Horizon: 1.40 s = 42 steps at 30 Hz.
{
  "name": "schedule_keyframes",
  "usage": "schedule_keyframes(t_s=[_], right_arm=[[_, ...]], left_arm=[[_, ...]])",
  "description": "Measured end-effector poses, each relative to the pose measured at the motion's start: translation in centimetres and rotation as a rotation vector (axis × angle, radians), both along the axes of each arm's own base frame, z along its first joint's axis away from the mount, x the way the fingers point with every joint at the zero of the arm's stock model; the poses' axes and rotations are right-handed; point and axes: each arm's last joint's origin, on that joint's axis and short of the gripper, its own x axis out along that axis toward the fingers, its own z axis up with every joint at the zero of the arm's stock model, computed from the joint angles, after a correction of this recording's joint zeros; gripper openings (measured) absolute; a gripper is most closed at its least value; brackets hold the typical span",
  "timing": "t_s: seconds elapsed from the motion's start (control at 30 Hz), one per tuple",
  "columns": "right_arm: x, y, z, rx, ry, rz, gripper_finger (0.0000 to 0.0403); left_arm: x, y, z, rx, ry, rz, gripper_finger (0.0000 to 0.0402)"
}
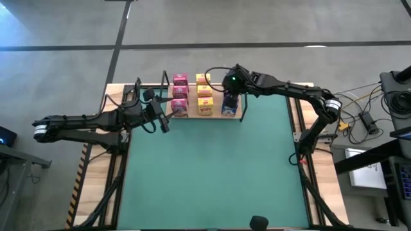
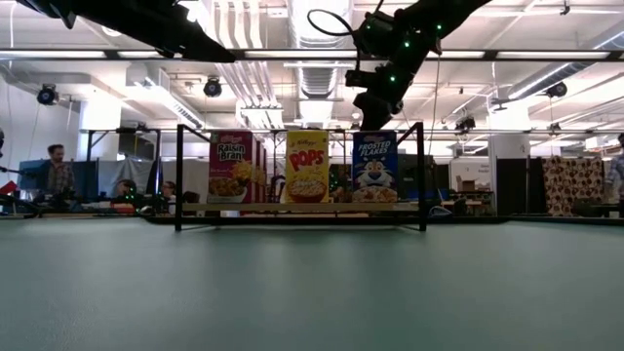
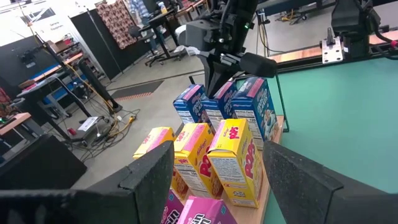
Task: Stack cereal on shelf
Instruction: Adjust the blue cereal boxes on the shelf
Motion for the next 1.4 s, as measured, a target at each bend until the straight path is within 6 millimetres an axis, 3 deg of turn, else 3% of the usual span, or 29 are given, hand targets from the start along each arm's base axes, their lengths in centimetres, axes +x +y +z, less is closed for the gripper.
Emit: schedule_keyframes(t_s=[0.33,0.7,1.13,1.4], right_arm=[[0.2,0.1,0.0,0.005,-0.003,0.095,0.0009],[0.1,0.0,1.1,-0.078,-0.005,0.050,0.0009],[-1.5,-3.3,1.3,-0.087,-0.063,-0.138,0.0009],[-1.6,-3.8,2.4,-0.100,-0.098,-0.149,0.0009]], left_arm=[[0.0,0.0,0.0,0.000,0.000,0.000,0.0228],[0.0,0.0,0.0,0.000,0.000,0.000,0.0228],[0.0,0.0,0.0,0.000,0.000,0.000,0.0228],[0.0,0.0,0.0,0.000,0.000,-0.001,0.0228]])
